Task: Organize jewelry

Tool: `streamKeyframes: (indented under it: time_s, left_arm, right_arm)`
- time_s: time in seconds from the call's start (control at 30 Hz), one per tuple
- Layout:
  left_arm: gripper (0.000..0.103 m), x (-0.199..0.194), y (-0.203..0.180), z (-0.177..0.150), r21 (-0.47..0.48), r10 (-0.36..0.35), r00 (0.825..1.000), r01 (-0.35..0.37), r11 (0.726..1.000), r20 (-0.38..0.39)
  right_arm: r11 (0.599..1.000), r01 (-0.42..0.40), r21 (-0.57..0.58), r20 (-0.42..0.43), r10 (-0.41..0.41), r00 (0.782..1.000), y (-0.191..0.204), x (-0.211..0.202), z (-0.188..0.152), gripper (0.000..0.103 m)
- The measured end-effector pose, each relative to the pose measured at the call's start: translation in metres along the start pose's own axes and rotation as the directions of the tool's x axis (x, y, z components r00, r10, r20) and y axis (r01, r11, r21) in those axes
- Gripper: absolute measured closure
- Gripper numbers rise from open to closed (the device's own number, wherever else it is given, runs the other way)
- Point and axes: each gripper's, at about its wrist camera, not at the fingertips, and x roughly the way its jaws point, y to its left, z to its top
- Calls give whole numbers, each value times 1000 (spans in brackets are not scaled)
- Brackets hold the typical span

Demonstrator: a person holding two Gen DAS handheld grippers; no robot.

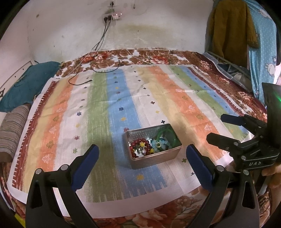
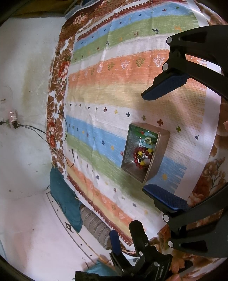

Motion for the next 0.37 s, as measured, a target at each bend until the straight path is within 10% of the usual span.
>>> streamKeyframes:
  time_s: [0.37]
  left_arm:
    - [6,2,0,2,-1,-7,1000,7,1000,-10]
  right_arm:
    - [1000,1,-4,-4,-1,1000,0,0,-1,6]
